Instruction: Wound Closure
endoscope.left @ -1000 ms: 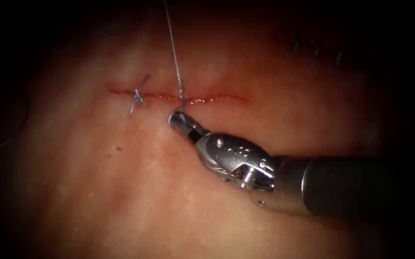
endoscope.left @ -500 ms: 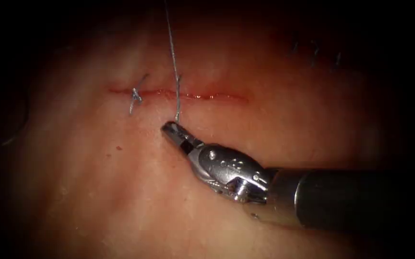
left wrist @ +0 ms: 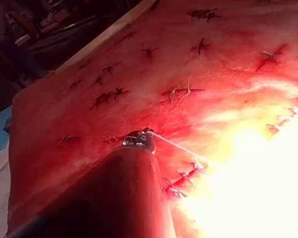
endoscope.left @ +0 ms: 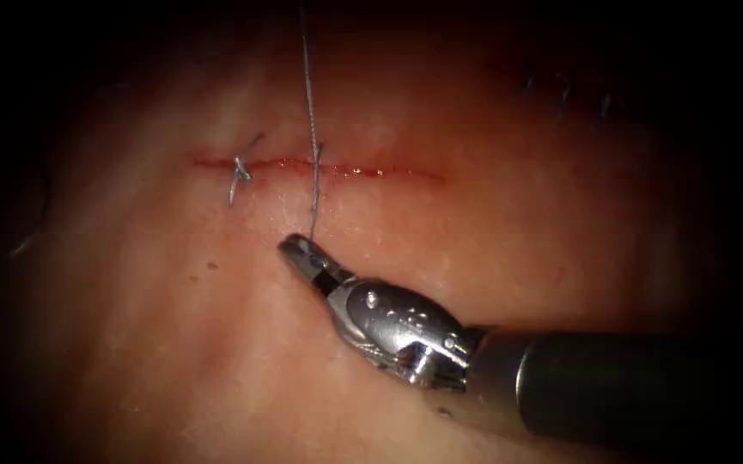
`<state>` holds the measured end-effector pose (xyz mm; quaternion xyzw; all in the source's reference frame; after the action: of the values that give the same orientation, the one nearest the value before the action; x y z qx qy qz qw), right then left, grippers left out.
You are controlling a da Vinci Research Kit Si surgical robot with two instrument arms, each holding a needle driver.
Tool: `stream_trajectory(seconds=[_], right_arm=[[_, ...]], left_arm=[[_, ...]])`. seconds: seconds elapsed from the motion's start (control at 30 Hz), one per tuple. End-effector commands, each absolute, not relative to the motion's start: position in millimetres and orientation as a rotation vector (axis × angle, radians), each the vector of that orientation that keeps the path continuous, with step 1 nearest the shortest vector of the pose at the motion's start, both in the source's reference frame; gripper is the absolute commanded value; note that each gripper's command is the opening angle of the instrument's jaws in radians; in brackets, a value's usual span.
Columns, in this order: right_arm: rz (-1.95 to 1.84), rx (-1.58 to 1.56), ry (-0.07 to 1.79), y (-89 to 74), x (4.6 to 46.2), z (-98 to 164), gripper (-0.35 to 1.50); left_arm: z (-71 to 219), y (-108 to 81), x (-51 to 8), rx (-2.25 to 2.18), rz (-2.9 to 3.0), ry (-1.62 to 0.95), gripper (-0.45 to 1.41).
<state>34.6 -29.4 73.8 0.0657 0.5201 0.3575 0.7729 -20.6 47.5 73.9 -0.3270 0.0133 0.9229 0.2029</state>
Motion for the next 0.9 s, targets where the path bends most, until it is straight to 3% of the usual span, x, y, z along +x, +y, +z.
stream_trajectory(seconds=[0.03,0.9], right_arm=[[0.761,0.153,1.130,-30.0,35.7,73.9,-0.35],[0.714,0.265,1.051,-31.3,36.4,76.2,-0.35]], left_arm=[[74.1,48.6,-21.1,-0.917,2.577,0.047,-0.45],[73.7,46.4,-22.0,-0.942,2.580,0.027,-0.45]])
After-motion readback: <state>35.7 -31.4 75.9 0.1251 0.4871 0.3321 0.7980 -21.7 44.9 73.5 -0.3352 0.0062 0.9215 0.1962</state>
